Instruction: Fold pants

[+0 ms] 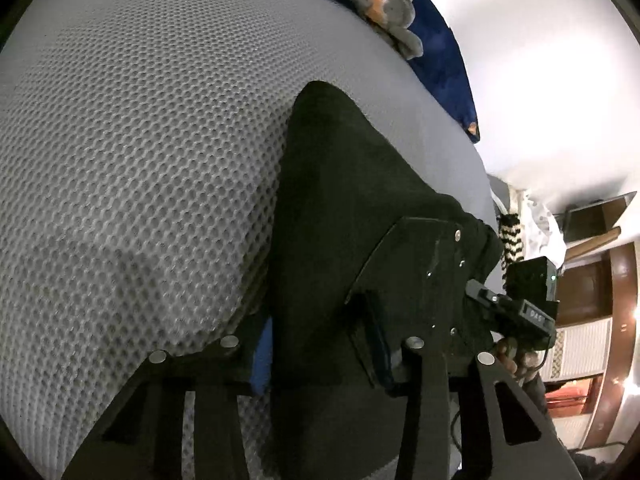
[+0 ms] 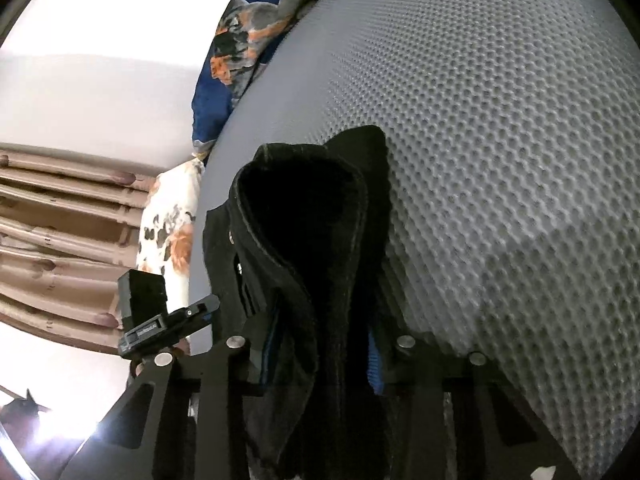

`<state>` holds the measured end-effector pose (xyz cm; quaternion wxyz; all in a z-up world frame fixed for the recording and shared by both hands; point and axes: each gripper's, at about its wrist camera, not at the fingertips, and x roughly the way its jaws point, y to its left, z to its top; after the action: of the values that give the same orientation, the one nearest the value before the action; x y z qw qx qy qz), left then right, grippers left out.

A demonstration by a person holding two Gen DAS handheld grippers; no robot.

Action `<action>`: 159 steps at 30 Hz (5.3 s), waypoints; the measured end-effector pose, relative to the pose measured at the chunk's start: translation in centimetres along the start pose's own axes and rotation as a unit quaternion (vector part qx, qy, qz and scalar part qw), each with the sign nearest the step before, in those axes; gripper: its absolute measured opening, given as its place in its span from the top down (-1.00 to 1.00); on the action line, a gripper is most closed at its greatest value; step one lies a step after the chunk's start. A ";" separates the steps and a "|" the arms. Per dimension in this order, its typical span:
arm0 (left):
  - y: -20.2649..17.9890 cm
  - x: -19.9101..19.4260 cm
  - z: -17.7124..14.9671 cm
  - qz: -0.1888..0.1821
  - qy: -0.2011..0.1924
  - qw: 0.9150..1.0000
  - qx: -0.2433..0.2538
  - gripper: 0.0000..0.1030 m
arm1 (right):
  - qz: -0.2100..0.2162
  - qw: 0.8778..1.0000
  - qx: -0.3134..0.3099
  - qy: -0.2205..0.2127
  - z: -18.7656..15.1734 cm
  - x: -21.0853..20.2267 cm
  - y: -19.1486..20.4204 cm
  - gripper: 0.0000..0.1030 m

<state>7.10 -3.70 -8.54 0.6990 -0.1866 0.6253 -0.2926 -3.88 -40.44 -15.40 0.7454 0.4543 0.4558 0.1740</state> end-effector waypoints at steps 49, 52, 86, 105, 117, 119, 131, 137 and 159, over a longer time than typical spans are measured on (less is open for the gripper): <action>-2.0 -1.5 14.2 0.157 -0.122 0.972 0.124 0.74 | -0.140 0.982 -0.117 -0.049 12.7 10.5 14.1 0.64; -1.5 -0.9 14.4 0.176 -0.123 0.968 0.127 0.72 | -0.163 0.979 -0.111 -0.056 12.7 10.9 13.1 0.58; -2.9 -3.5 1.3 0.335 -0.187 0.917 0.105 -0.40 | -0.324 0.916 -0.205 -0.118 -0.3 7.4 16.8 -0.37; -4.1 -4.5 -4.0 0.348 -0.207 0.910 0.092 -0.40 | -0.334 0.903 -0.231 -0.142 -5.9 6.8 19.8 -0.54; -4.5 -4.9 -4.4 0.351 -0.215 0.906 0.097 -0.40 | -0.337 0.900 -0.237 -0.143 -6.1 7.0 20.3 -0.56; -4.5 -4.9 -4.4 0.350 -0.215 0.907 0.097 -0.40 | -0.338 0.899 -0.239 -0.142 -6.2 7.1 20.3 -0.56; -4.4 -4.6 -4.4 0.352 -0.208 0.907 0.096 -0.40 | -0.344 0.896 -0.247 -0.136 -6.4 7.5 20.5 -0.56; -4.4 -4.4 -4.5 0.353 -0.208 0.907 0.097 -0.40 | -0.345 0.895 -0.248 -0.134 -6.4 7.7 20.5 -0.56; -4.3 -4.6 -4.4 0.357 -0.208 0.905 0.100 -0.40 | -0.348 0.894 -0.255 -0.120 -6.3 8.6 20.4 -0.56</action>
<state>1.80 -3.57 -2.99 0.8860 0.0634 0.4577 -0.0395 -1.52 -20.63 -3.96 0.8977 0.0783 0.4316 -0.0420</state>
